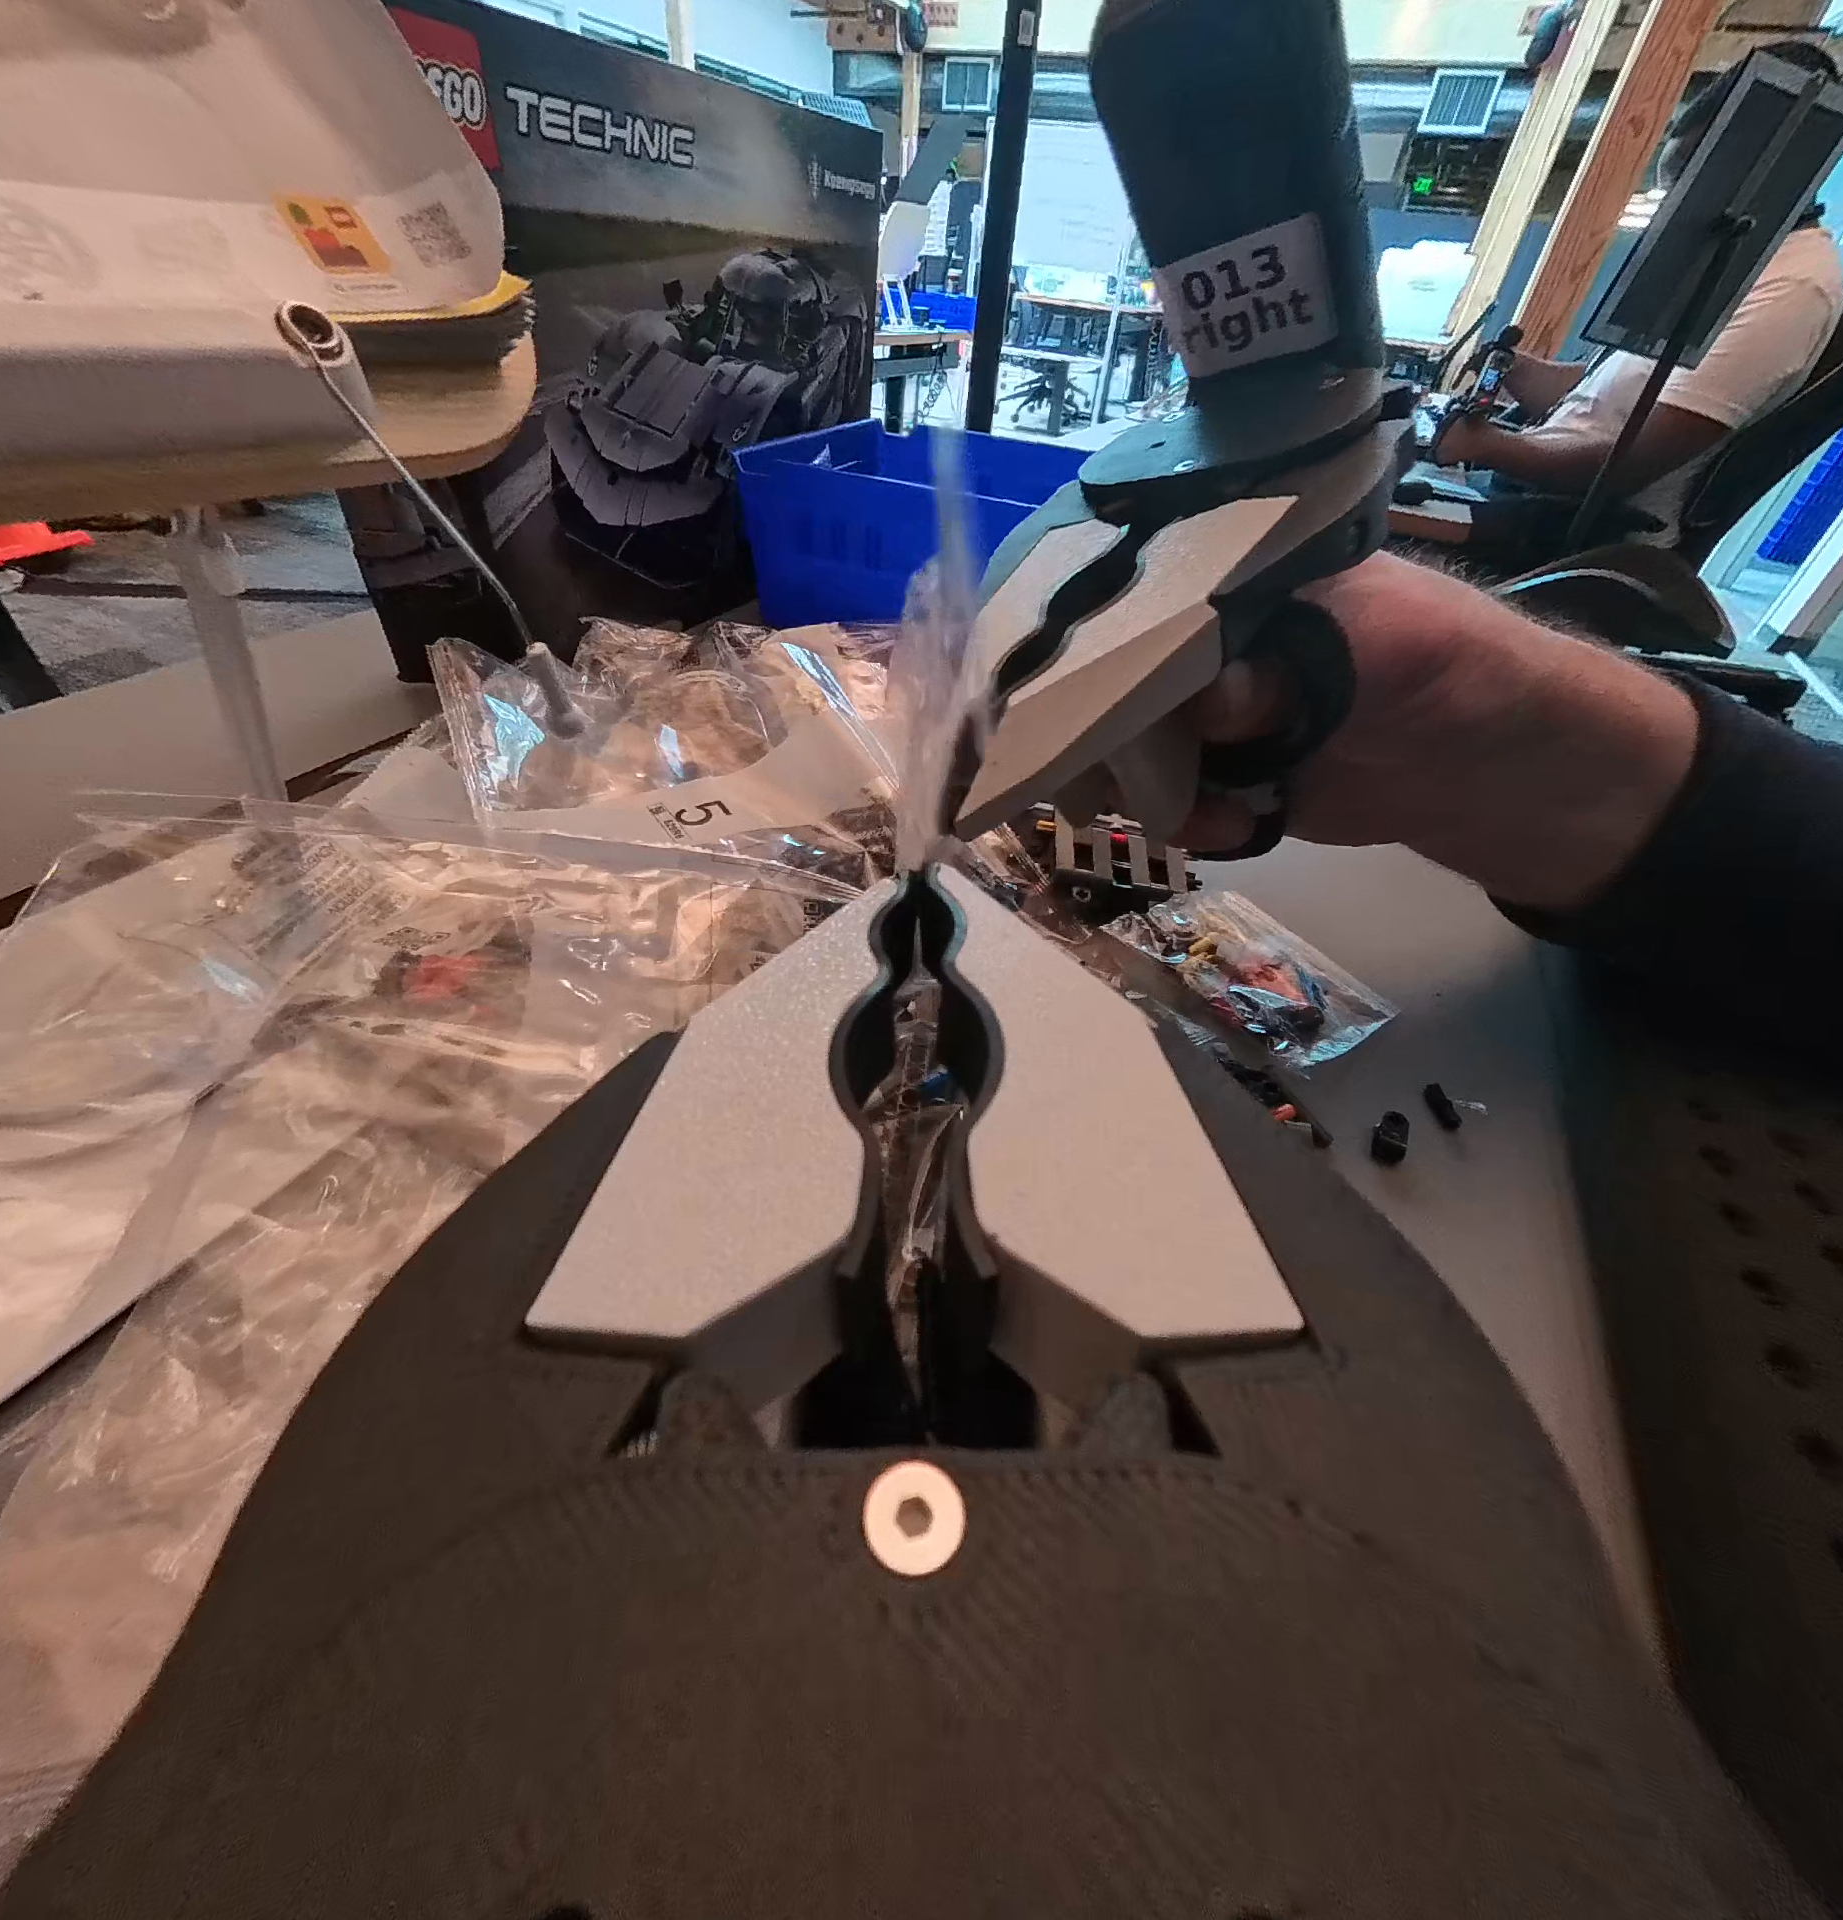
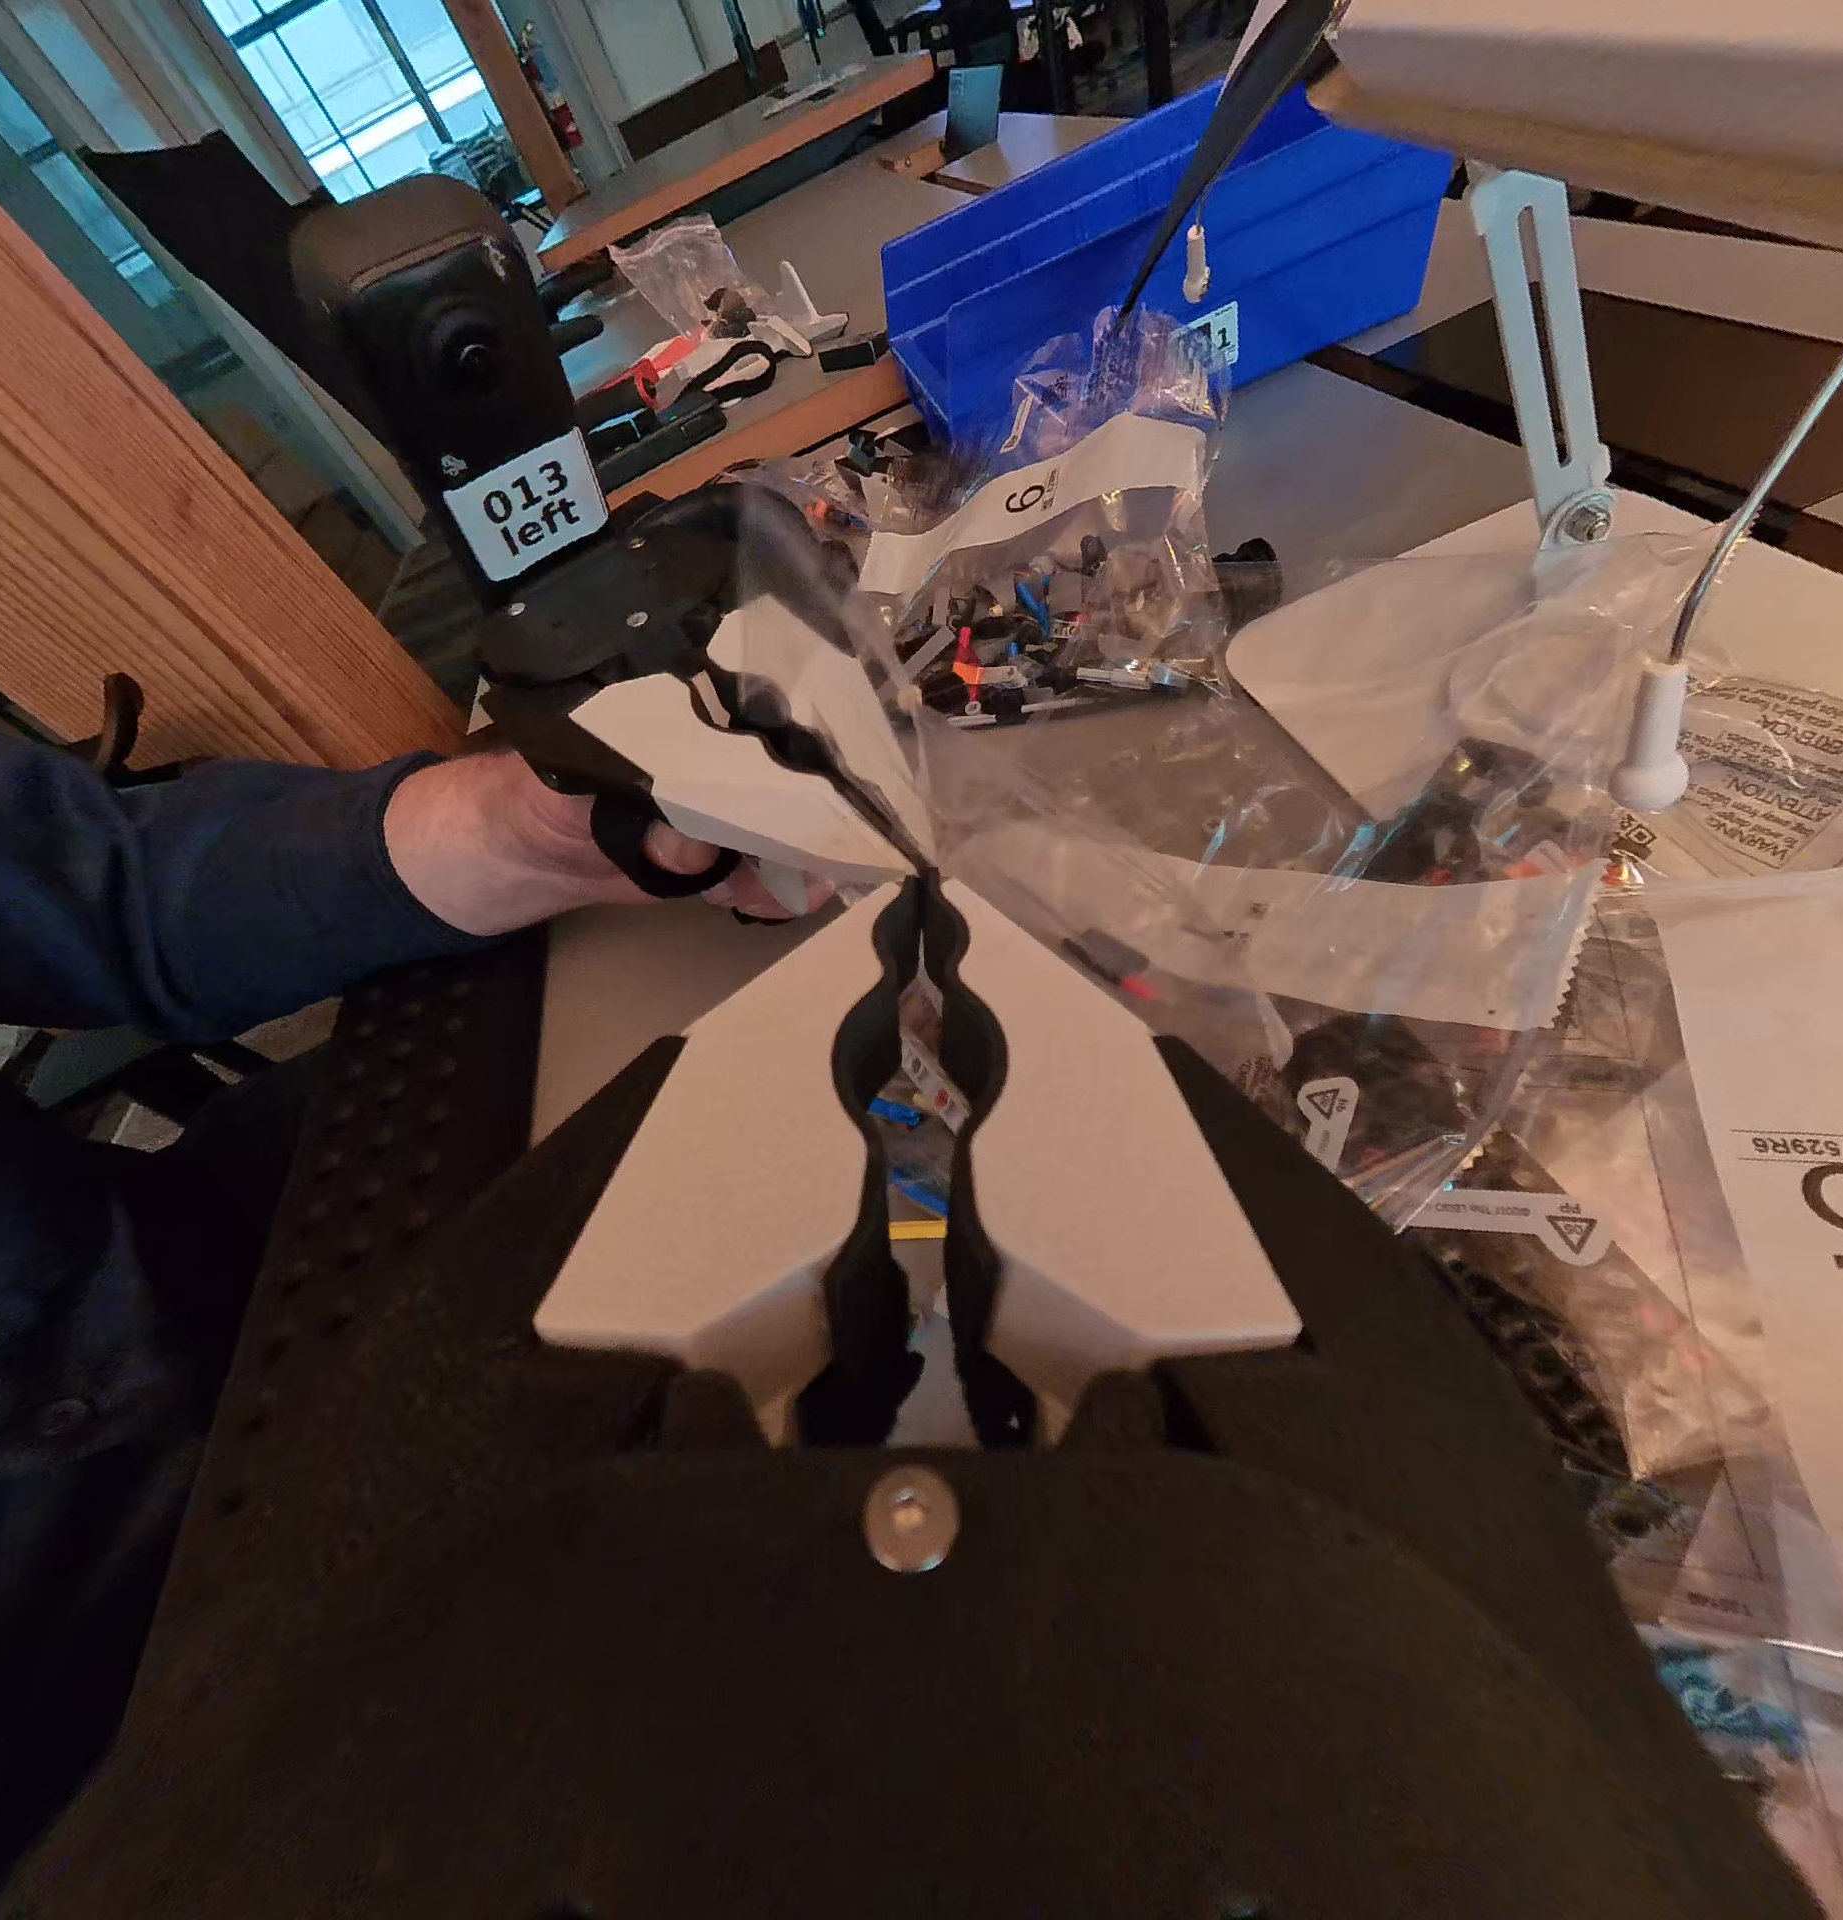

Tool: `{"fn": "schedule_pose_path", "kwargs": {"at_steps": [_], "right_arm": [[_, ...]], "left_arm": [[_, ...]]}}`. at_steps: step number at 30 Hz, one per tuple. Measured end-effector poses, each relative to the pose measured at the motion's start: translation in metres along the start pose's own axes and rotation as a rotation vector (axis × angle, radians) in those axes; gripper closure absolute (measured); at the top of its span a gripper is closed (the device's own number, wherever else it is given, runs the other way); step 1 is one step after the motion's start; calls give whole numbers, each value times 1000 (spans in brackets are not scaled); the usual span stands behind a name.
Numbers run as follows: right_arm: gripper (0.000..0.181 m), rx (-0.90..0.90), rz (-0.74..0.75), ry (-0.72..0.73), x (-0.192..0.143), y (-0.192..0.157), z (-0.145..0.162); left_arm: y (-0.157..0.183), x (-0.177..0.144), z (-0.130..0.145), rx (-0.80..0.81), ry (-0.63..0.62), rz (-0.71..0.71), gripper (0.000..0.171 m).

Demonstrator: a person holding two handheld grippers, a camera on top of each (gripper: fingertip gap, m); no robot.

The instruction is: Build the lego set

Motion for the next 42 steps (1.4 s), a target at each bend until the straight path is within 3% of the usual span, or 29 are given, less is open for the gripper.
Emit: {"fn": "schedule_pose_path", "kwargs": {"at_steps": [29,36,42], "right_arm": [[181,-50,30,11,-6,0,-4],[181,-60,83,32,-11,5,-6],[155,-54,171,70,-15,16,-10]], "left_arm": [[-14,-14,-5,-54,63,-53,171],[-11,-16,-9,-87,102,5,171],[-10,-18,-12,-147,159,66,171]]}}
Point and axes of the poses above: each gripper's, where its closed fingertips meet, x out along the fingers, z out of its underside, y = z × x across the jaws, the point moved 6 cm from there along -x, back along the fingers, and after that the axes turned 9 degrees about z, right-handed, at the moved point
